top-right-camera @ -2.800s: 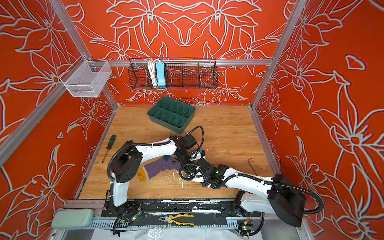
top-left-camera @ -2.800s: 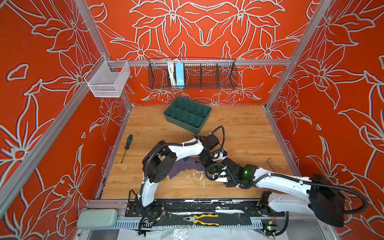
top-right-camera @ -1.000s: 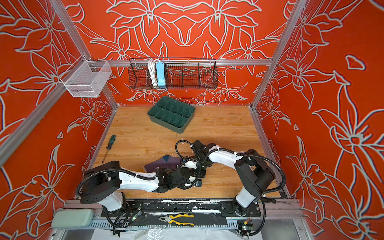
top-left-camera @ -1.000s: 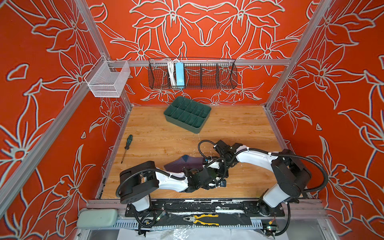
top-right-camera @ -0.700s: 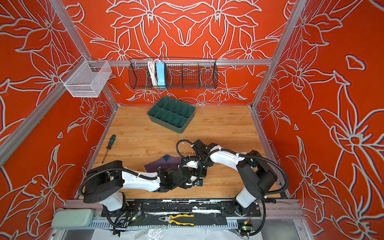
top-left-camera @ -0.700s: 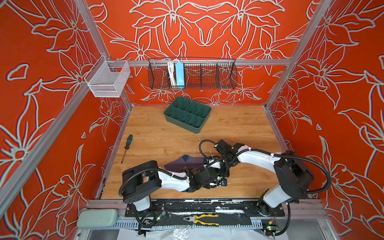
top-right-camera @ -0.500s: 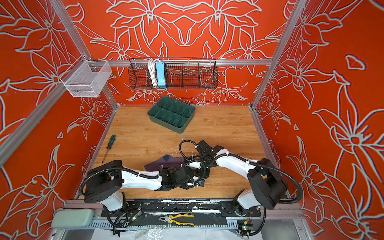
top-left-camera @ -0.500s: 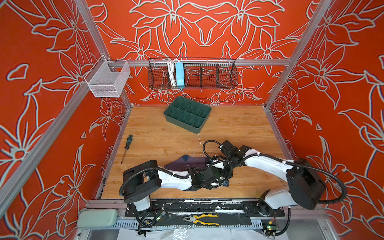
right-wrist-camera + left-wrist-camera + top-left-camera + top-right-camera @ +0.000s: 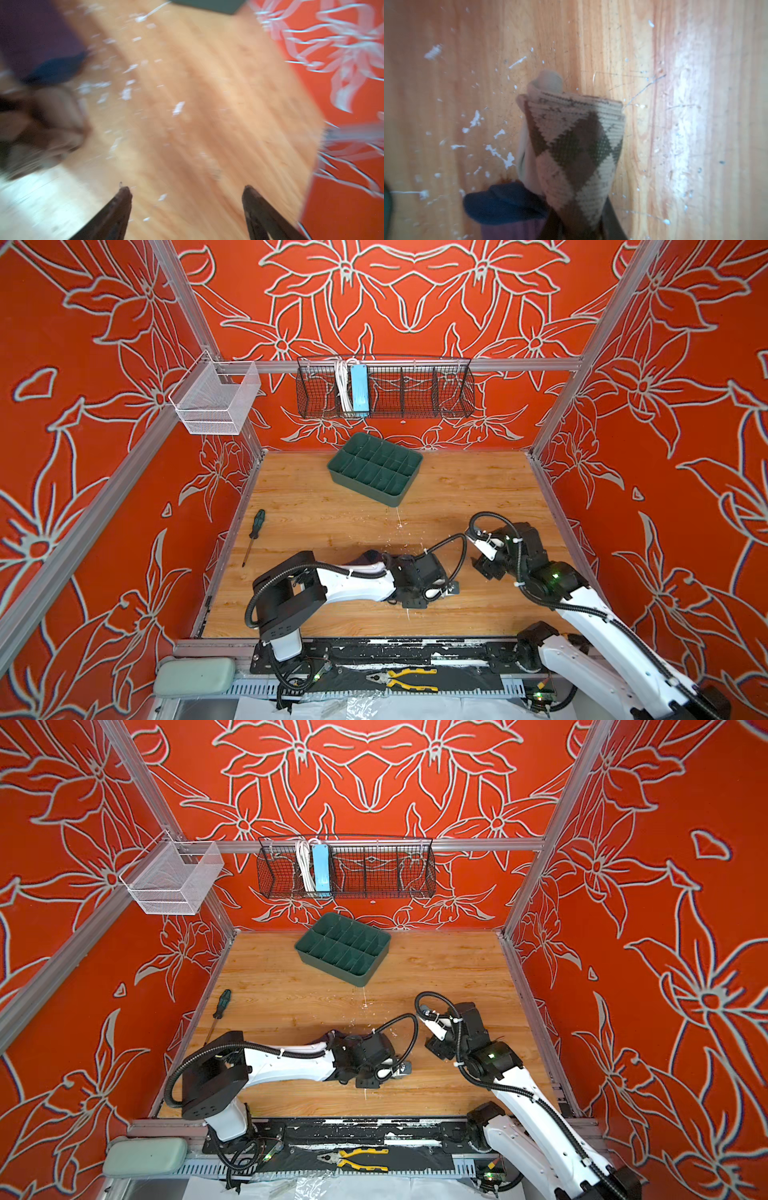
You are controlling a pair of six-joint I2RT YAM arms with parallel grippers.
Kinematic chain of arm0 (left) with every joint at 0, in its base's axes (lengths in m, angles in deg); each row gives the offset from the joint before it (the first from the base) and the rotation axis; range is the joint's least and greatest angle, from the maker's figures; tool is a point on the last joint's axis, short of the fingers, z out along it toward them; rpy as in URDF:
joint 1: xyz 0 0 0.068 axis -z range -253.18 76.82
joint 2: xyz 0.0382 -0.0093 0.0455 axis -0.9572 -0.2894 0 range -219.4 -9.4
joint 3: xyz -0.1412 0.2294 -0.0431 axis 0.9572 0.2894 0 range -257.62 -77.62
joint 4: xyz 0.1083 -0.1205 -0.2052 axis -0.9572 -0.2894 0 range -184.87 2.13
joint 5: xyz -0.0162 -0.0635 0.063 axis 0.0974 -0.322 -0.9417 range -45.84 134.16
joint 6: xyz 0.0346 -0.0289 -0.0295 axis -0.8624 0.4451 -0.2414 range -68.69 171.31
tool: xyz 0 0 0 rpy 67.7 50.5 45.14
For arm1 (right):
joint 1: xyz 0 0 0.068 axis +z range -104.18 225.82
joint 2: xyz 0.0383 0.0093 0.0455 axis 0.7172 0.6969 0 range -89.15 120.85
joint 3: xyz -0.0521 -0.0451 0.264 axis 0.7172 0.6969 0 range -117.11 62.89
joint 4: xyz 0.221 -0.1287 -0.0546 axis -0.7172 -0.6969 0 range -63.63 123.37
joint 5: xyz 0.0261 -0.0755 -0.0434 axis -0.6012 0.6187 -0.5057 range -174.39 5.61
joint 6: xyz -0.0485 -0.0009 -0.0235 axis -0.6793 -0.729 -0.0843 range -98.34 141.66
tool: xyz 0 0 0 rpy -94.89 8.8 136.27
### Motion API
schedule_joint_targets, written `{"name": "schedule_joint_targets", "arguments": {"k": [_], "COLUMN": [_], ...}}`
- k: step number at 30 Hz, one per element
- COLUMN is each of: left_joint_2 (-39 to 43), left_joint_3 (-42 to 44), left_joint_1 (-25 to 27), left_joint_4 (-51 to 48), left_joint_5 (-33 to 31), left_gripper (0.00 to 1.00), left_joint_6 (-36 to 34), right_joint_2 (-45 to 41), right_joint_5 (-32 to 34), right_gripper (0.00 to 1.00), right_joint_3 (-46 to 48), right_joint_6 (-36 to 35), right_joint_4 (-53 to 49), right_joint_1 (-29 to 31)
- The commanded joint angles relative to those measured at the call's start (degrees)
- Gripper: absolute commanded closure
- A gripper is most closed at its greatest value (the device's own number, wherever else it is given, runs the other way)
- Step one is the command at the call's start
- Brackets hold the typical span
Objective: Roll the socks
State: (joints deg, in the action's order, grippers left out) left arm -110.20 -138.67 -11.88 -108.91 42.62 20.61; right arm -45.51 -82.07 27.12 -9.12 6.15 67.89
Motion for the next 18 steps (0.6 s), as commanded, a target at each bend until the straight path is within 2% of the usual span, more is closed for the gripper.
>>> {"name": "schedule_joint_targets", "arguments": {"k": [1,3,5,7,9,10,12,13,15,18], "left_joint_2": [-6.53,-10.57,-14.93,-19.08,-22.02,-23.29,-25.11,-25.59,-26.33,-27.13], "left_joint_3": [-6.00,-11.42,-16.50,-20.33,-23.09,-24.19,-25.94,-26.49,-27.30,-28.05], "left_joint_1": [-4.44,-7.43,-10.22,-12.25,-13.24,-13.46,-13.83,-13.92,-14.17,-14.27], "left_joint_4": [-21.08,-26.60,-31.56,-35.13,-36.81,-37.52,-37.70,-37.75,-37.16,-37.06], "left_joint_5": [16.90,22.60,29.13,34.40,35.38,35.63,35.50,35.64,35.72,35.81], "left_gripper": [0.99,0.98,0.98,0.98,0.98,0.98,0.98,0.98,0.98,0.97], "left_joint_6": [5.45,8.43,9.63,9.44,9.89,9.70,9.95,9.91,10.23,10.30], "right_joint_2": [-2.56,-4.83,-7.47,-9.79,-9.73,-9.02,-6.62,-5.20,-1.48,5.44], "right_joint_5": [5.04,0.50,-9.87,-23.43,-30.32,-31.52,-29.52,-26.71,-16.90,-9.25], "right_gripper": [0.17,0.18,0.19,0.21,0.24,0.26,0.28,0.28,0.26,0.26], "right_joint_3": [-1.48,-2.80,-3.98,-5.01,-6.15,-6.55,-6.65,-6.05,-3.36,0.19], "right_joint_6": [1.37,-0.09,-3.45,-8.09,-8.48,-8.50,-10.35,-11.40,-14.34,-16.04], "right_joint_4": [3.84,2.70,-0.09,-4.82,-7.75,-9.05,-12.04,-12.72,-11.94,-6.05], "right_joint_1": [-0.60,-0.58,-0.57,-0.38,0.26,1.14,5.67,8.77,16.78,22.76]}}
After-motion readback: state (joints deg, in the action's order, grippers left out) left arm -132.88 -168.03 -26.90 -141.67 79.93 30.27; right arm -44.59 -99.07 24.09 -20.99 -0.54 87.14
